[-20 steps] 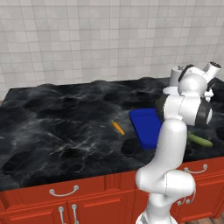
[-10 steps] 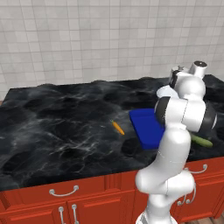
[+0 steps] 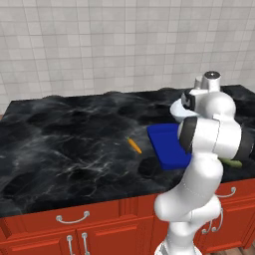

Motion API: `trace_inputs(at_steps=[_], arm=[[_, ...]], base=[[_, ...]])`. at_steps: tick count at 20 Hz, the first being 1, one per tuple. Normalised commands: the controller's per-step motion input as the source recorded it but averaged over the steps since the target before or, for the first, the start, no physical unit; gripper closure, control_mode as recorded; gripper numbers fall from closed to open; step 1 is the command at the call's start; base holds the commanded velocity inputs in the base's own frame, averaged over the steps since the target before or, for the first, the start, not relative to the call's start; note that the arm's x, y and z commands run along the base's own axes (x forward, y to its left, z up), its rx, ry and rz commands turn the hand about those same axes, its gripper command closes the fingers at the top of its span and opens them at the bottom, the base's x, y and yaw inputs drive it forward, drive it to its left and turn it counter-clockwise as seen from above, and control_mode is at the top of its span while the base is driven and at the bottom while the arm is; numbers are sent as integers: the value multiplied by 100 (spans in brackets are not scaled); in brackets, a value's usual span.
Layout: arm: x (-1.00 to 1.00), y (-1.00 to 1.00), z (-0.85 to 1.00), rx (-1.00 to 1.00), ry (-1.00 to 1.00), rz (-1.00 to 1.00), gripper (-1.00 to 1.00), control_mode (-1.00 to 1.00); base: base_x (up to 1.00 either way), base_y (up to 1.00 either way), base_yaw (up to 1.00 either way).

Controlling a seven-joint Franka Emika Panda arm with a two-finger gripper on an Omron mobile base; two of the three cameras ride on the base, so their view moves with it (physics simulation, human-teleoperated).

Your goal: Place the two vegetables and bowl onto the tray for setting up a vegetable dip station.

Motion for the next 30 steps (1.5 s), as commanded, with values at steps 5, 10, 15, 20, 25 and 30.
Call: trace_inputs(at_steps=[5,10,15,20,25,30], arm=[[-6,29,18,0,0,0,100,-100],[-3,28,14,2,0,0,100,-100],[0,28,11,4,2,0,100,-100],[-1,27,2,9,5,0,100,-100],[-3,21,-1,13,3,0,100,-100],[0,16,-13,14,2,0,100,-100]], base=[[0,0,0],[0,0,0],[0,0,0],[0,0,0],[0,0,0],[0,0,0]])
